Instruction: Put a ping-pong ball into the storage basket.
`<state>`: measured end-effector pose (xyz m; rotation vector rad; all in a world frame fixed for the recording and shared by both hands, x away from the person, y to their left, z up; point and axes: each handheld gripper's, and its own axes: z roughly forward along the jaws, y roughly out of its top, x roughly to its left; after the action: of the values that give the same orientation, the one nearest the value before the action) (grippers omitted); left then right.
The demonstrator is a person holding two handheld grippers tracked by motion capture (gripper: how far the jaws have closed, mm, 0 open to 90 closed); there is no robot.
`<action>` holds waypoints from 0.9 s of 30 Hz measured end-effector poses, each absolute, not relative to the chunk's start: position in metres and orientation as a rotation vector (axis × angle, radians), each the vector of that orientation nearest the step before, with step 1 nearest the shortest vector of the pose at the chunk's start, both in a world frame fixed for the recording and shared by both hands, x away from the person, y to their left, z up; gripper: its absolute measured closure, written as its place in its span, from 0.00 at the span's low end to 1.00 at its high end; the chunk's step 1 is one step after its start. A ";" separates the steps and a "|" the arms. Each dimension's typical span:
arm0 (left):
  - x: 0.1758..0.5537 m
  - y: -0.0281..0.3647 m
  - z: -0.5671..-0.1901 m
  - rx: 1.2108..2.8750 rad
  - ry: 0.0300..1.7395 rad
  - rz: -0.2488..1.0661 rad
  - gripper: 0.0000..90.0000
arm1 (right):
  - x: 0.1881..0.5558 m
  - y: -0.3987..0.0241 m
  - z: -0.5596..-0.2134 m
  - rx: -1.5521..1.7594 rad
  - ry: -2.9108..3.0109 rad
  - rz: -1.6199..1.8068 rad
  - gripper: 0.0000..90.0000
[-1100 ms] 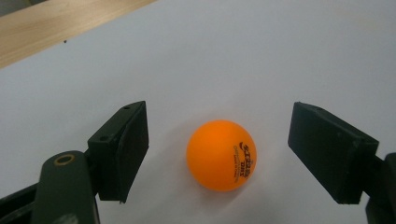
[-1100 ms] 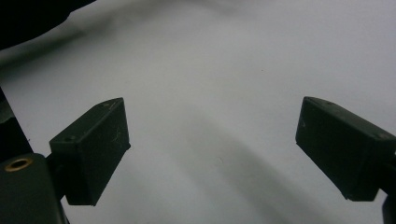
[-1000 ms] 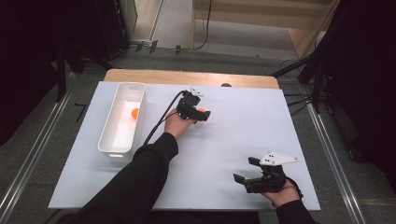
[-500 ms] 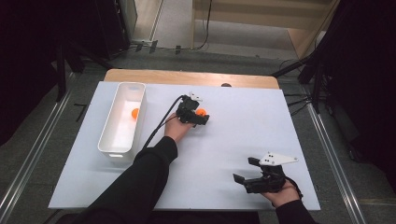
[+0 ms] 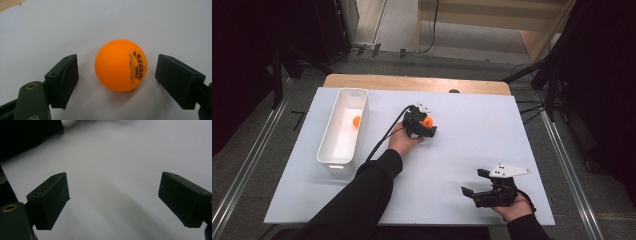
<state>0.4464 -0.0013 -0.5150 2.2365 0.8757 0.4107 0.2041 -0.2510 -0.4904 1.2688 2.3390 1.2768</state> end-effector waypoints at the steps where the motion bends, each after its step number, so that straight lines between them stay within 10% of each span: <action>1: 0.446 -0.001 -0.515 2.229 0.880 0.410 0.21 | 0.204 -0.251 -0.490 1.269 2.340 1.276 0.09; 11: 0.445 -0.002 -0.515 2.229 0.880 0.421 0.22 | 0.204 -0.250 -0.490 1.272 2.341 1.273 0.09; 27: 0.439 -0.001 -0.514 2.200 0.880 0.426 0.56 | 0.204 -0.250 -0.490 1.272 2.341 1.275 0.09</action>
<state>0.4394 -0.0009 -0.5139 2.1997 0.8797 0.4260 0.2041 -0.2502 -0.4902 1.2718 2.3413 1.2745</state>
